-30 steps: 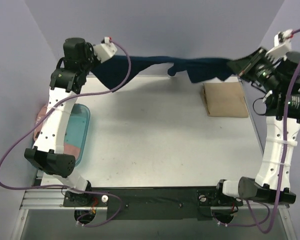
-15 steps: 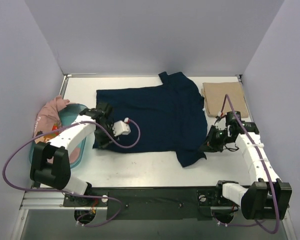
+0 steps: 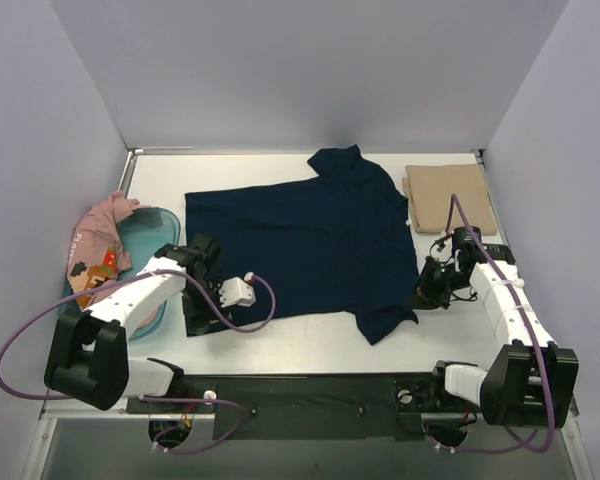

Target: Fold and stack the t-shirts

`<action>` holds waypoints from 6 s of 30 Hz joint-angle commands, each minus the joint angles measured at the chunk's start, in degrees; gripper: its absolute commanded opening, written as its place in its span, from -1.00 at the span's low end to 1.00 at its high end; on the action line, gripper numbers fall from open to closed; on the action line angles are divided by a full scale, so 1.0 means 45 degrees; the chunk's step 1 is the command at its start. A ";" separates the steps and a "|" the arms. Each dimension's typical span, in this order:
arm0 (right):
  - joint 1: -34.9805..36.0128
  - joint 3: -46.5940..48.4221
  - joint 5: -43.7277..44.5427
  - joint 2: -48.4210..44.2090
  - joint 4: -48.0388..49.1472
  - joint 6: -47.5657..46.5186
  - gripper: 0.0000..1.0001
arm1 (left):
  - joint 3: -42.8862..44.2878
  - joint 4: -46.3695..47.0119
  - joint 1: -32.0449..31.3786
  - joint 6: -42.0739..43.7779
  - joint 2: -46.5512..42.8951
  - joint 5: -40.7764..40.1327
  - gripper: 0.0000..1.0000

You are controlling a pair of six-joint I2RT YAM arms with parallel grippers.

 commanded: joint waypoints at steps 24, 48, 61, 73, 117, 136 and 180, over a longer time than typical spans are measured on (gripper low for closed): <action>-0.0477 0.1547 0.0635 -0.3611 -0.7416 0.0090 -1.00 | 0.0412 -0.1350 -0.0329 -0.0906 -0.2740 -0.1846 -1.00; 0.0110 0.6802 0.0635 0.7341 -0.0041 -0.1453 -1.00 | 0.4927 0.4111 0.1780 -0.2604 0.4348 -0.2958 -1.00; 0.0227 0.8347 0.1064 0.9023 -0.0040 -0.1472 -1.00 | 0.5357 0.5419 0.1937 -0.2722 0.5345 -0.4110 -1.00; 0.0015 0.7923 0.4578 0.7562 -0.0665 -0.0341 0.15 | 0.7113 0.5070 0.1937 -0.3388 0.5213 -0.4058 0.07; -0.0633 0.1180 0.6580 0.2345 0.0917 0.1223 -0.59 | 0.3637 0.3606 0.2034 0.0230 0.2437 -0.2785 -1.00; -0.0299 -0.2064 0.4423 0.2422 0.4198 0.3040 -0.71 | 0.2311 0.1964 0.1878 0.0499 0.1186 -0.1984 -1.00; -0.1960 0.4850 0.5185 0.2148 -0.1208 -0.0591 -1.00 | 0.6059 0.4210 0.1683 0.0071 0.0795 -0.5907 -1.00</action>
